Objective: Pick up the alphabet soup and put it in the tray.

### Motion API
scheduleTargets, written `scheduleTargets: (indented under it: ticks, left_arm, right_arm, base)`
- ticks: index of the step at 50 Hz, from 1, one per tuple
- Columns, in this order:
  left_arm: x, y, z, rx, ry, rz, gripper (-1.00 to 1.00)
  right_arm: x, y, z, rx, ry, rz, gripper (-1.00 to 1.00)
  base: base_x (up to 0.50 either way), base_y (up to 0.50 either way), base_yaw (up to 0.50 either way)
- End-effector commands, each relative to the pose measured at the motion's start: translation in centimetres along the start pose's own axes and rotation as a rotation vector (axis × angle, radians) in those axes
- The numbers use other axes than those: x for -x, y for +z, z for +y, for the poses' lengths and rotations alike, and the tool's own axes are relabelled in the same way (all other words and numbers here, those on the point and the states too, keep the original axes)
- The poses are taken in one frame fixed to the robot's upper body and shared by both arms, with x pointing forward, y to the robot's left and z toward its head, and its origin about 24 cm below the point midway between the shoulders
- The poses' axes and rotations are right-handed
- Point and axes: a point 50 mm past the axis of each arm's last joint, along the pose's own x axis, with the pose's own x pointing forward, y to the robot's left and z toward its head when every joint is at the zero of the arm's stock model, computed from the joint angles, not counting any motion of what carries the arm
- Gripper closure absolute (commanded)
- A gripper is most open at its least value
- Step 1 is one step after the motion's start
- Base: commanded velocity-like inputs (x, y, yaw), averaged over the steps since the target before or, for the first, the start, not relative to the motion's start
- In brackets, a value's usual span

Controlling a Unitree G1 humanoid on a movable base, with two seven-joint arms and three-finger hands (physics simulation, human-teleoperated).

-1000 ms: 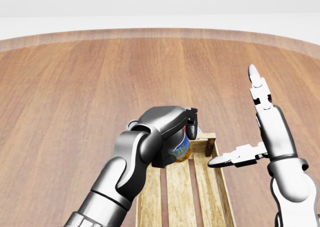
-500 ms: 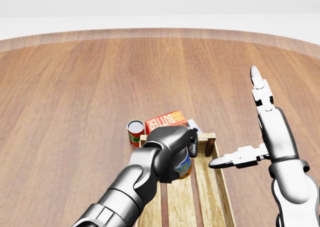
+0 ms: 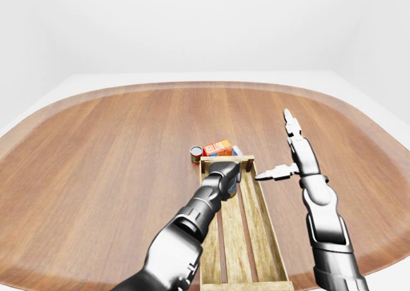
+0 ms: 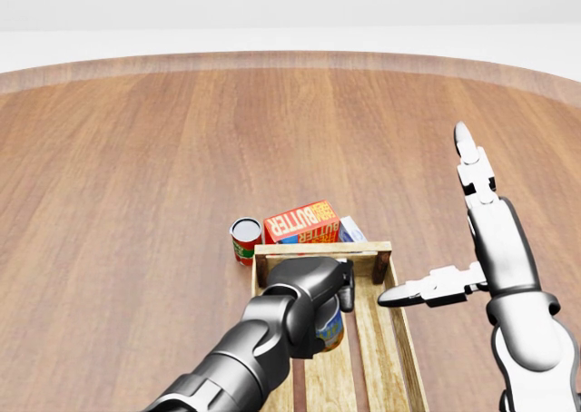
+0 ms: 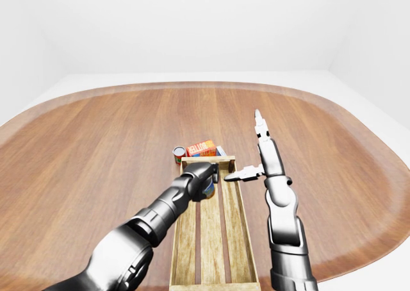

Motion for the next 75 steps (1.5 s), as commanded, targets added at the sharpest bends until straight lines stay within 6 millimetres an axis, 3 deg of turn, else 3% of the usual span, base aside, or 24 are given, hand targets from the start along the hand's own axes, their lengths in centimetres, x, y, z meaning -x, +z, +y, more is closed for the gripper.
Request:
scheduleTargets:
  ticks: [1, 39, 75]
  left_arm:
    - [0.0, 0.5, -0.4, 0.042, 0.023, -0.009, 1.0]
    - [0.2, 0.1, -2.7, 0.021, -0.018, 0.013, 1.0]
    - [0.3, 0.4, -3.6, -0.012, -0.047, 0.015, 1.0]
  right_arm:
    - [0.0, -0.1, 0.1, -0.003, -0.001, 0.005, -1.0]
    - [0.1, -0.5, 0.2, -0.016, -0.001, 0.019, -1.0]
    - [0.4, -0.7, 0.2, -0.028, -0.011, 0.026, -1.0]
  base:
    - [0.0, 0.0, 0.0]
    - [0.0, 0.0, 0.0]
    - [0.0, 0.0, 0.0]
